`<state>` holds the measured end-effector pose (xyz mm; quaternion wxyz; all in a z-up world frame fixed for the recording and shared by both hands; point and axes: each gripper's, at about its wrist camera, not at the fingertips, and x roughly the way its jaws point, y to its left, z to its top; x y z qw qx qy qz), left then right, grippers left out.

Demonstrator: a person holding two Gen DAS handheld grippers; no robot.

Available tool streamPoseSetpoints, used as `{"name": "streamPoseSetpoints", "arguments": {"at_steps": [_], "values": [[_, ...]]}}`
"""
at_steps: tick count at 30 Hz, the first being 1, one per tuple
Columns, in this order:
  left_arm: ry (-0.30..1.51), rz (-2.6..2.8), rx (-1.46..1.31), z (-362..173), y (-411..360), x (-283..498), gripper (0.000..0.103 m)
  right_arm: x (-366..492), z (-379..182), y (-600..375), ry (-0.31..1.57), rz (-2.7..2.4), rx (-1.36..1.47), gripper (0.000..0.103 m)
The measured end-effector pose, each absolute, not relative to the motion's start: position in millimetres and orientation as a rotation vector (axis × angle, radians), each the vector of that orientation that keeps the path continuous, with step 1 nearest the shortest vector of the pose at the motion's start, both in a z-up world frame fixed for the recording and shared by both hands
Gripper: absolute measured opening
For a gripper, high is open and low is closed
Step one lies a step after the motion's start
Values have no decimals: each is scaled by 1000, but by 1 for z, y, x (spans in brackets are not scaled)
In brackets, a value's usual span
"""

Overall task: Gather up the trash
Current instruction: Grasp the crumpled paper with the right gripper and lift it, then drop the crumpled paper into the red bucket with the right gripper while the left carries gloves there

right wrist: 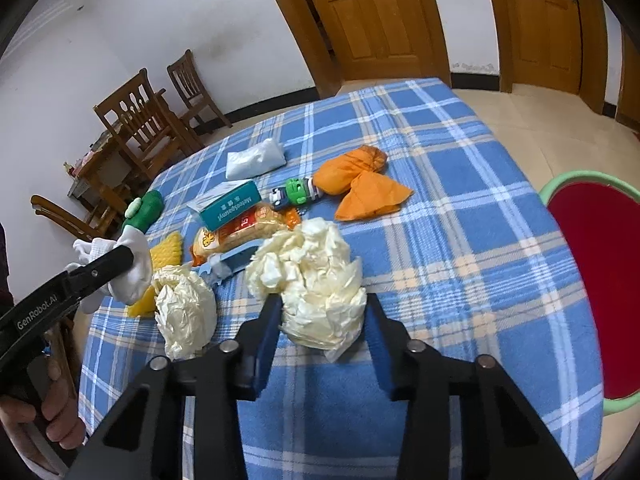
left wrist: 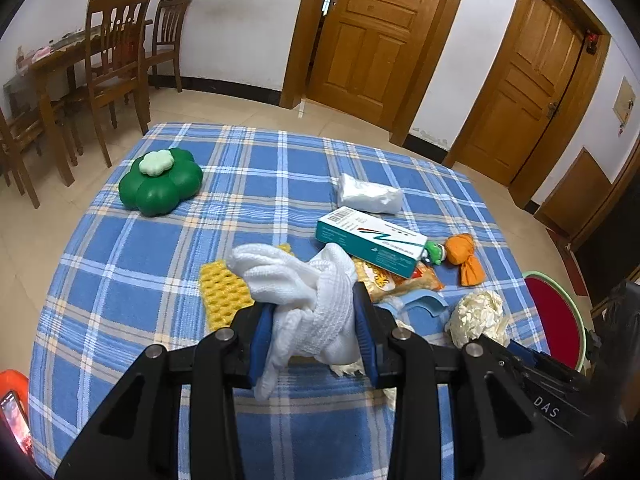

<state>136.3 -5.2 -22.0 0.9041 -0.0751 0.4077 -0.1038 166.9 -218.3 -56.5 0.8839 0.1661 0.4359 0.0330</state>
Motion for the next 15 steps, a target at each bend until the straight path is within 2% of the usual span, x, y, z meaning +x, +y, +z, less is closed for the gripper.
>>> {"name": "streamPoseSetpoints", "arguments": {"at_steps": [15], "values": [[804, -307, -115, 2, -35, 116, 38, 117, -30, -262, 799, -42, 424, 41]]}}
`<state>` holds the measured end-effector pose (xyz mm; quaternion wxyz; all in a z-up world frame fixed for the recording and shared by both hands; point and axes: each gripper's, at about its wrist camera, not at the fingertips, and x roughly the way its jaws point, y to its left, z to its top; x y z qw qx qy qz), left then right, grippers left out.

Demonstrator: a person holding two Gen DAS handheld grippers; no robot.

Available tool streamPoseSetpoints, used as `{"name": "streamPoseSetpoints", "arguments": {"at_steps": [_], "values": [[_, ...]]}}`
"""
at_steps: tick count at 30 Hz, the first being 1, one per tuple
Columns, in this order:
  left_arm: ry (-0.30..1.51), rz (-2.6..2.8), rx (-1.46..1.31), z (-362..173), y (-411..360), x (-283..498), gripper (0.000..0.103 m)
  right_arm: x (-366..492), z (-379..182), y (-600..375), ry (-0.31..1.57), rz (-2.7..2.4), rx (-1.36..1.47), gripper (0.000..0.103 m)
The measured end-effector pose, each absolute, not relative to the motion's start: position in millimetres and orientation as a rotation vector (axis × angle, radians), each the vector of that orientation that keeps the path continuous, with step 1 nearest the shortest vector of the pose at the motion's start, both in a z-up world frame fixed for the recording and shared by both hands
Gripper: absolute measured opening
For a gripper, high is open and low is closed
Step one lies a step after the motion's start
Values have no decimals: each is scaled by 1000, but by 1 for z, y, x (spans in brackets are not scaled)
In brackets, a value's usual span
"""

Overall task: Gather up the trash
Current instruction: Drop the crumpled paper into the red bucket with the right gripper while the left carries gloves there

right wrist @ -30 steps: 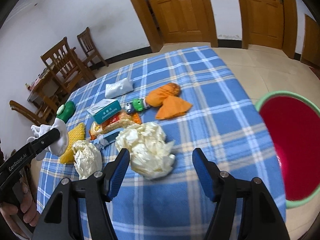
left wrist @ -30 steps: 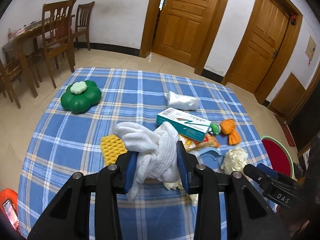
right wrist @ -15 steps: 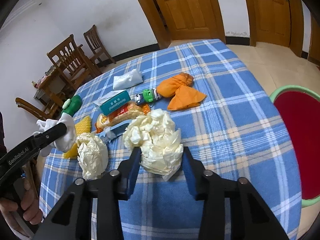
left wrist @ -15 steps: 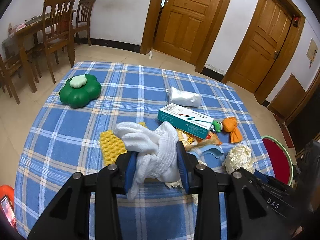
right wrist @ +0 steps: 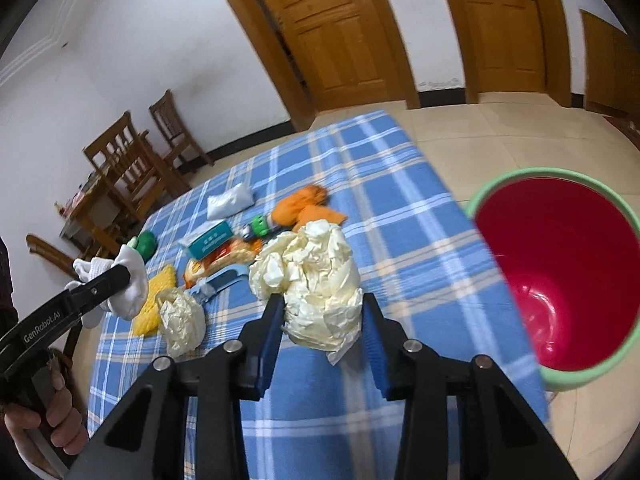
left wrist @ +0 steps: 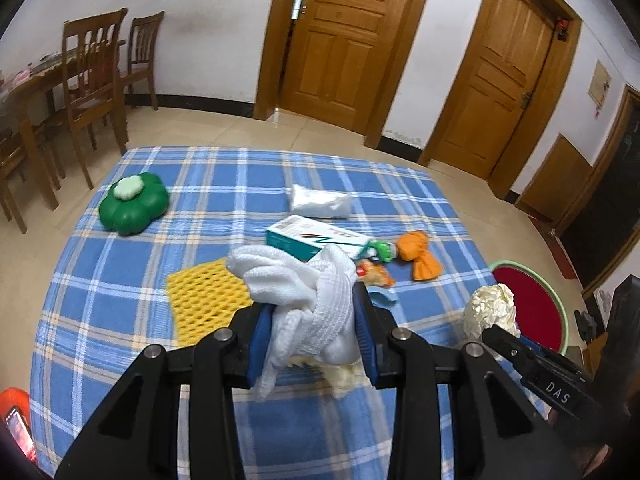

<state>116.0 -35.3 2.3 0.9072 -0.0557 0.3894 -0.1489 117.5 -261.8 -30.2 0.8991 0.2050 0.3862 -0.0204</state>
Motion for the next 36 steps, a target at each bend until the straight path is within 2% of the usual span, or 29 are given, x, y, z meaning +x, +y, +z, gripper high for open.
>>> {"name": "streamPoseSetpoints", "arguments": {"at_steps": [18, 36], "values": [[813, -495, -1, 24, -123, 111, 38, 69, -10, -344, 693, -269, 516, 42], [824, -657, 106, 18, -220, 118, 38, 43, -39, -415, 722, -447, 619, 46]]}}
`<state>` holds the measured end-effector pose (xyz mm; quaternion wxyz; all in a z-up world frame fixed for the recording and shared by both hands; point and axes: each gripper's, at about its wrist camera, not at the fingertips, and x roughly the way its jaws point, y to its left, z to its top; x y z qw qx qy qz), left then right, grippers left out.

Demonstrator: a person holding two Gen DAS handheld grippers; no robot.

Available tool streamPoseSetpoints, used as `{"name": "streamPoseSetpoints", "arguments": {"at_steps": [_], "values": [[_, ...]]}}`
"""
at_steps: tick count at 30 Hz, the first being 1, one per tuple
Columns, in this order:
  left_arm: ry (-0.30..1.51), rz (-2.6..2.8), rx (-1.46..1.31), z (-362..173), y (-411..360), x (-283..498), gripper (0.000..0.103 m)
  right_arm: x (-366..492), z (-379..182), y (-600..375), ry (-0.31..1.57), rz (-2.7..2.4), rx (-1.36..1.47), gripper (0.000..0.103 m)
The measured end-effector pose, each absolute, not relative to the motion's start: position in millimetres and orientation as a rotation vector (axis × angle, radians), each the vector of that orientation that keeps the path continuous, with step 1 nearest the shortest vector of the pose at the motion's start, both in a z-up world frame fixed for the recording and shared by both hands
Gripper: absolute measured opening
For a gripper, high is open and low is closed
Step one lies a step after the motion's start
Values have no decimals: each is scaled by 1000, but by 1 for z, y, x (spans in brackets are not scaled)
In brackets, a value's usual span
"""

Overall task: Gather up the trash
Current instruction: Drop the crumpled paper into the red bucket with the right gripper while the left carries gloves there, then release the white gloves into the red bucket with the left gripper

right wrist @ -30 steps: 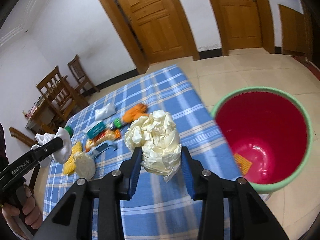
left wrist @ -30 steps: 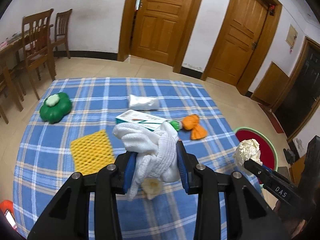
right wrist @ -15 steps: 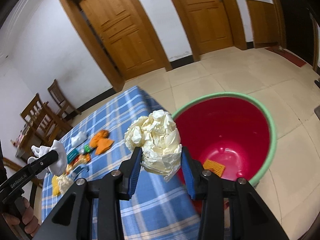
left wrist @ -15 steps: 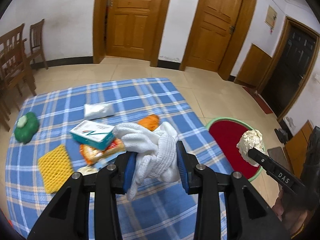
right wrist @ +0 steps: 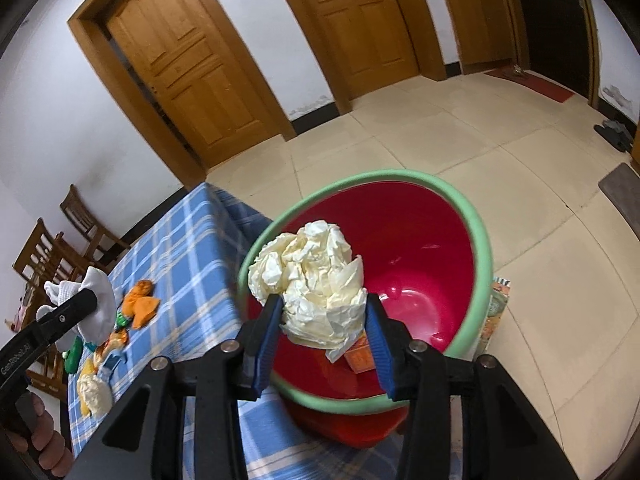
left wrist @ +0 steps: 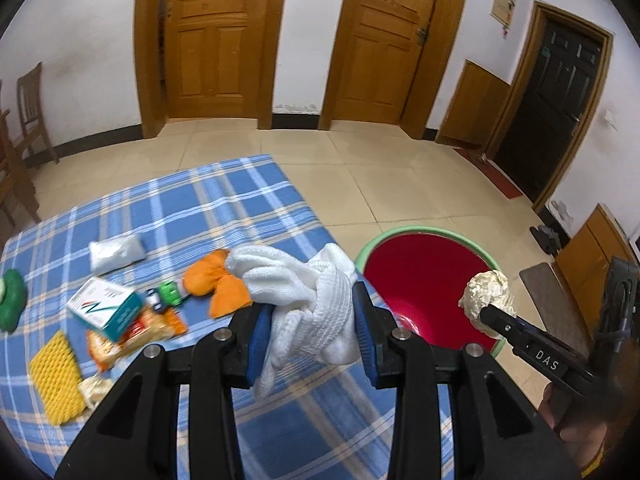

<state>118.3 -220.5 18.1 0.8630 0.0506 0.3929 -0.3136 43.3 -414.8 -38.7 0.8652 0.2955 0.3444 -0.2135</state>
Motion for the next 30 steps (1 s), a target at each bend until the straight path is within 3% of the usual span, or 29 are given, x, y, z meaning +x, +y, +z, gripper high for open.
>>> {"name": "streamPoseSetpoints", "arguments": {"at_steps": [8, 25, 28, 30], "values": [[856, -714, 139, 5, -258, 119, 38, 33, -45, -436, 725, -489, 658, 53], [890, -802, 251, -24, -325, 113, 38, 7, -36, -463, 653, -561, 708, 58], [875, -814, 279, -24, -334, 111, 50, 6, -36, -464, 653, -562, 712, 58], [858, -817, 287, -22, -336, 108, 64, 5, -36, -464, 653, -562, 713, 59]]}}
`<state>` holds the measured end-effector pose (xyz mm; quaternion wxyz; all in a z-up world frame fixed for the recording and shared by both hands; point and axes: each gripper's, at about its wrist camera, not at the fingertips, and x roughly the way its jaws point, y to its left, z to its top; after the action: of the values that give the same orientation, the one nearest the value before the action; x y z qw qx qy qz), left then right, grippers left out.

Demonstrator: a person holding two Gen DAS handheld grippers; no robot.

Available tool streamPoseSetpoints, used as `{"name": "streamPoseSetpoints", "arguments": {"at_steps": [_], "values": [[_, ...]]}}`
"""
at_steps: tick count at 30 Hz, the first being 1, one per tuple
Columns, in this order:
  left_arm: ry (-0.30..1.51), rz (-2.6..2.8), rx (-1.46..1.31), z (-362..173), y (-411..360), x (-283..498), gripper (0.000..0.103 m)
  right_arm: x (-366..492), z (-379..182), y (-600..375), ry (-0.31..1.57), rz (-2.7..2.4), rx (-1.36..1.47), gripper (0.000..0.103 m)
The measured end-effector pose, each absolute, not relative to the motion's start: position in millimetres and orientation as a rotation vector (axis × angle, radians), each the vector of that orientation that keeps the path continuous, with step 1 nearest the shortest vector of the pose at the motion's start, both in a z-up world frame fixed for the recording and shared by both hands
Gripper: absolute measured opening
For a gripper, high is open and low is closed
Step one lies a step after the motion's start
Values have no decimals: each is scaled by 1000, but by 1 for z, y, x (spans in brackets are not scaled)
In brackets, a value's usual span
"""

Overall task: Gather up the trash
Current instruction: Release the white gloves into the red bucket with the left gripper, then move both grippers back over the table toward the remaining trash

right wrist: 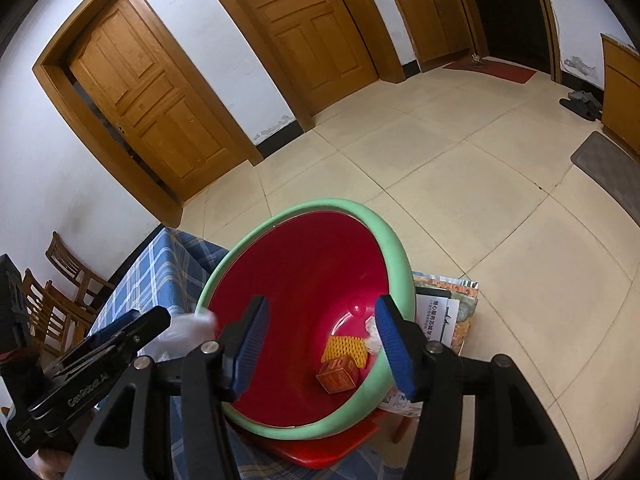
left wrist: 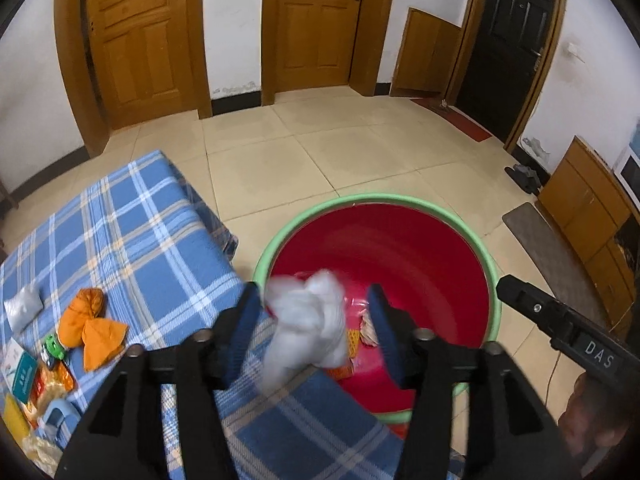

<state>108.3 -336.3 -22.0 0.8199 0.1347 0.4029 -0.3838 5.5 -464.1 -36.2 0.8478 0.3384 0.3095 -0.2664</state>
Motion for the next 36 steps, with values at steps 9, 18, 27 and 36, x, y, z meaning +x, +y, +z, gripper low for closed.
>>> {"name": "streamPoseSetpoints", "arguments": {"at_steps": [9, 18, 27, 36], "values": [[838, -802, 281, -13, -328, 99, 69, 5, -35, -463, 640, -557, 727, 60], [877, -762, 183, -3, -293, 100, 69, 5, -25, -453, 626, -520, 705, 66], [872, -636, 135, 8, -238, 107, 69, 12, -20, -443, 638, -464, 700, 72], [872, -478, 51, 9, -170, 122, 70, 24, -16, -423, 643, -422, 676, 76]]}}
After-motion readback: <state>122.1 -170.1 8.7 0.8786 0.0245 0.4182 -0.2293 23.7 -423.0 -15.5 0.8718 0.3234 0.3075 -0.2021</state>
